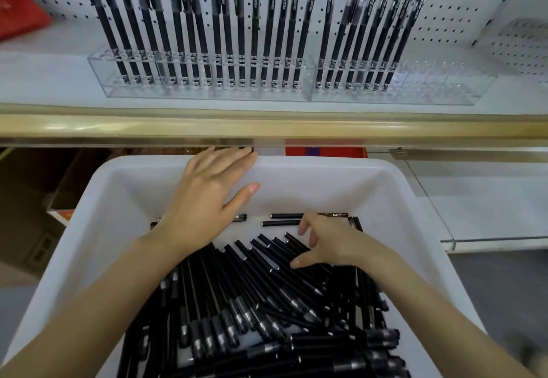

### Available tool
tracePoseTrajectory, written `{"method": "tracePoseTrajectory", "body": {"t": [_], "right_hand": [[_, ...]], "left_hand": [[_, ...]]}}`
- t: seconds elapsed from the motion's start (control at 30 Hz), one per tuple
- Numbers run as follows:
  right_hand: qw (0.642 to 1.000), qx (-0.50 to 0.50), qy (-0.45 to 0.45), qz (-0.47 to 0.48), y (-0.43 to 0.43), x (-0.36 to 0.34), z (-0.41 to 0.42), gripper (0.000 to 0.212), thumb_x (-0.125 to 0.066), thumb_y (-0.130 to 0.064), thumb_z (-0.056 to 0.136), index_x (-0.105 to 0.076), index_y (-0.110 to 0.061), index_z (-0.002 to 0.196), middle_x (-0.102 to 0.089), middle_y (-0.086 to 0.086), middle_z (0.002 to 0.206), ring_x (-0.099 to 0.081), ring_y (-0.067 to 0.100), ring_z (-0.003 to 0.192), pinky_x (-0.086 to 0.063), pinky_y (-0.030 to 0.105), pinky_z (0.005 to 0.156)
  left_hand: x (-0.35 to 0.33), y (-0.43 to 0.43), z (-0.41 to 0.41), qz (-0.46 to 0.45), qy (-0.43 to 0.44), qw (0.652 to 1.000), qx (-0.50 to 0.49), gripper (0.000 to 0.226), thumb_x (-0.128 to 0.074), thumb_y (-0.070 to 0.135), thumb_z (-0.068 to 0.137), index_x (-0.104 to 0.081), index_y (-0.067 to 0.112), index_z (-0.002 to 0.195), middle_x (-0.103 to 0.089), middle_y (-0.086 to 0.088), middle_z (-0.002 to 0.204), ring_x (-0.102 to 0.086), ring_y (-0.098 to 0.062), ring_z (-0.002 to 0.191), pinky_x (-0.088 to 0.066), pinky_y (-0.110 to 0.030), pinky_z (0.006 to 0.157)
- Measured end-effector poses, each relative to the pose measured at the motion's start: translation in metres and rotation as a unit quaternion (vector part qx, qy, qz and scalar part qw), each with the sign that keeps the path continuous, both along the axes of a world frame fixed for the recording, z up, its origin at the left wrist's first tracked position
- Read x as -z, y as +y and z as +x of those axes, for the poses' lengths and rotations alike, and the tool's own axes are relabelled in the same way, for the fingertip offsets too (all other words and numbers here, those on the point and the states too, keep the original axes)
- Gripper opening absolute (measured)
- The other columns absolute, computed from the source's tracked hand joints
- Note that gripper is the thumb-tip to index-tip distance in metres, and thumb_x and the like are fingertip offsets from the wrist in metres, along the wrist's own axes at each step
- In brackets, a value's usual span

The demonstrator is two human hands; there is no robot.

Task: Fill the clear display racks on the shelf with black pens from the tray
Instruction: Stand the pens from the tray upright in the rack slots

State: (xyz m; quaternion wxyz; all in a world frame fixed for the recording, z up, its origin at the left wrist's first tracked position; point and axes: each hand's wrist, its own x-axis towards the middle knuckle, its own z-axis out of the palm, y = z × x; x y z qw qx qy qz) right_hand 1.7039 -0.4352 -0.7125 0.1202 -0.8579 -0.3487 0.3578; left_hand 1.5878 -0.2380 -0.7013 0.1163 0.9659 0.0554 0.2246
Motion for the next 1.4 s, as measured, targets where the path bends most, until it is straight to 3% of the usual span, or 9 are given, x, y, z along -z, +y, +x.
{"method": "tracePoseTrajectory", "body": {"t": [0.23,0.37,0.53,0.7,0.83,0.9,1.0,1.13,1.4], "right_hand": [[0.999,-0.043,0.002,-0.017,0.007,0.003,-0.003,0.041,-0.081,-0.034,0.074,-0.062,-0.007,0.097,-0.064,0.008,0.094,-0.060,0.023,0.090,-0.048,0.032,0.078],[0.998,-0.058,0.018,-0.007,0.009,0.006,-0.004,0.027,-0.082,-0.030,0.073,-0.056,-0.026,0.068,-0.063,-0.001,0.080,-0.056,0.013,0.072,-0.043,0.023,0.062],[0.999,-0.026,0.032,0.032,0.006,0.006,0.000,0.022,-0.084,-0.029,0.072,-0.063,-0.021,0.075,-0.062,-0.009,0.069,-0.053,0.003,0.056,-0.037,0.012,0.047],[0.992,0.037,0.082,0.092,0.005,0.008,0.005,0.021,-0.084,-0.022,0.072,-0.064,-0.017,0.068,-0.061,-0.005,0.061,-0.058,0.014,0.061,-0.049,0.024,0.058],[0.973,0.043,0.125,0.189,0.006,-0.010,0.005,0.013,-0.078,-0.020,0.079,-0.066,-0.014,0.077,-0.064,-0.003,0.068,-0.058,0.008,0.066,-0.047,0.020,0.070],[0.951,0.028,0.156,0.266,0.008,-0.026,0.003,0.009,-0.074,-0.014,0.082,-0.066,-0.011,0.082,-0.064,0.003,0.076,-0.059,0.011,0.073,-0.047,0.024,0.077],[0.926,0.006,0.167,0.339,0.015,-0.049,0.001,0.004,-0.068,-0.005,0.086,-0.064,-0.006,0.087,-0.061,0.007,0.079,-0.057,0.013,0.072,-0.046,0.024,0.074],[0.922,-0.010,0.153,0.355,0.019,-0.079,0.003,0.009,-0.064,-0.009,0.090,-0.064,-0.006,0.099,-0.060,-0.002,0.078,-0.059,0.010,0.059,-0.050,0.020,0.056],[0.932,-0.021,0.056,0.358,0.006,-0.124,0.029,0.010,-0.072,-0.018,0.084,-0.066,-0.021,0.077,-0.063,-0.010,0.060,-0.059,0.006,0.052,-0.045,0.019,0.049]], "left_hand": [[-0.001,-0.001,-0.001,0.003,-0.010,1.000,-0.006,0.053,-0.040,0.044,0.095,-0.056,0.012,0.134,-0.055,-0.004,0.138,-0.043,-0.017,0.126,-0.017,-0.032,0.112],[-0.001,-0.002,-0.002,-0.005,-0.012,1.000,-0.006,0.053,-0.040,0.045,0.095,-0.057,0.011,0.133,-0.055,-0.004,0.137,-0.043,-0.017,0.125,-0.019,-0.033,0.112],[-0.002,-0.002,-0.002,-0.012,-0.021,1.000,0.002,0.053,-0.040,0.045,0.094,-0.058,0.012,0.132,-0.056,-0.004,0.136,-0.043,-0.016,0.124,-0.019,-0.031,0.111],[-0.004,-0.001,-0.002,-0.034,-0.007,0.999,0.010,0.057,-0.036,0.050,0.094,-0.057,0.015,0.133,-0.055,0.000,0.137,-0.041,-0.013,0.126,-0.014,-0.023,0.112],[-0.018,0.000,-0.002,-0.168,-0.005,0.985,0.025,0.059,-0.037,0.062,0.086,-0.060,0.028,0.129,-0.052,0.019,0.134,-0.042,0.000,0.126,-0.013,-0.004,0.106],[-0.030,-0.006,-0.005,-0.250,-0.001,0.968,0.036,0.057,-0.042,0.066,0.080,-0.057,0.040,0.128,-0.055,0.032,0.123,-0.049,0.007,0.117,-0.028,-0.006,0.101],[-0.051,-0.021,-0.006,-0.352,-0.003,0.934,0.066,0.041,-0.054,0.063,0.073,-0.066,0.048,0.110,-0.069,0.021,0.101,-0.066,-0.003,0.088,-0.052,-0.018,0.078],[-0.074,-0.034,0.004,-0.418,-0.028,0.905,0.070,0.005,-0.072,0.037,0.074,-0.072,0.033,0.078,-0.069,-0.002,0.066,-0.062,-0.010,0.052,-0.049,-0.018,0.051],[-0.106,-0.038,0.029,-0.507,-0.070,0.856,0.064,0.016,-0.071,0.014,0.064,-0.069,0.001,0.072,-0.067,-0.015,0.059,-0.066,-0.018,0.052,-0.053,-0.018,0.052]]}}
